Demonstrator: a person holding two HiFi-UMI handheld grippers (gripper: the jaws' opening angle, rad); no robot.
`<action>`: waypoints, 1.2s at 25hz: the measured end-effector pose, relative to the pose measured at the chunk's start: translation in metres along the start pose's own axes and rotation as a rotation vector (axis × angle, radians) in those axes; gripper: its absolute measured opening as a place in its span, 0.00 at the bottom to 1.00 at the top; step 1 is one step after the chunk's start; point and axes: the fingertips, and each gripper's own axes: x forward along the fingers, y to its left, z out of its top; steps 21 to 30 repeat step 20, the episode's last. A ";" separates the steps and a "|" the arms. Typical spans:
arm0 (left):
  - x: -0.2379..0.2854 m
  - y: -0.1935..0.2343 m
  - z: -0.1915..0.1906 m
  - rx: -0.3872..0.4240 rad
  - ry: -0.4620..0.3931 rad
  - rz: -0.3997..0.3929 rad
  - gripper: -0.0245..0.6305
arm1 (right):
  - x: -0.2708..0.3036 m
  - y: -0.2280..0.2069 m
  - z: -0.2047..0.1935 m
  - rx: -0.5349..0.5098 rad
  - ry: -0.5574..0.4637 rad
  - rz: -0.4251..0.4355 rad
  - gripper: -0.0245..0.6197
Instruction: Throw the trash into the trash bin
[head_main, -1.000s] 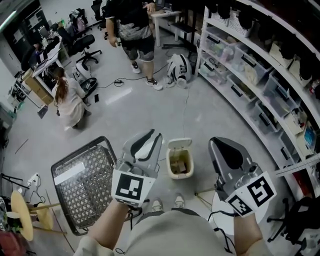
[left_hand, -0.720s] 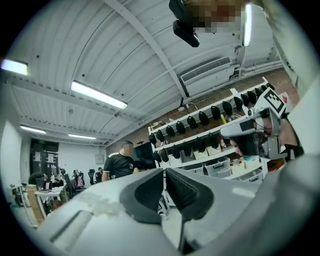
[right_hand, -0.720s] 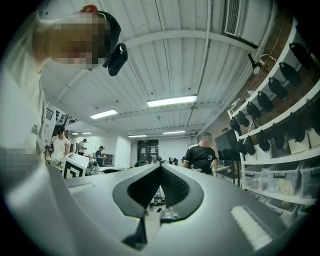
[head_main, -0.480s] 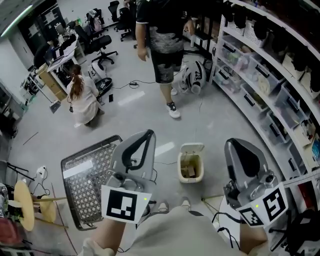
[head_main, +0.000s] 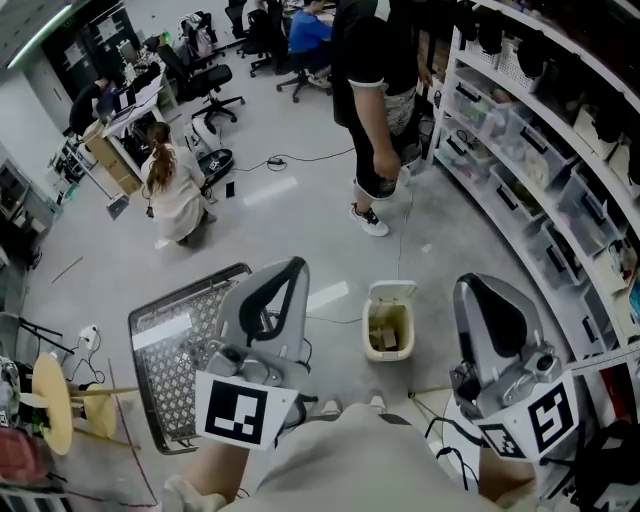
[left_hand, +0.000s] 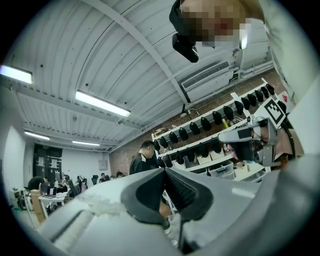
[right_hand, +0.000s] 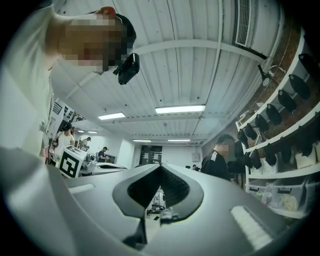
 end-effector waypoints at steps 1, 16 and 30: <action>0.000 0.001 -0.001 -0.002 0.003 0.001 0.04 | 0.001 0.001 -0.001 0.001 0.001 0.002 0.04; 0.007 0.008 -0.011 -0.021 0.033 0.001 0.04 | 0.006 -0.014 -0.009 0.005 0.031 -0.035 0.04; 0.008 0.011 -0.012 -0.010 0.034 0.009 0.04 | 0.009 -0.013 -0.010 -0.001 0.036 -0.019 0.04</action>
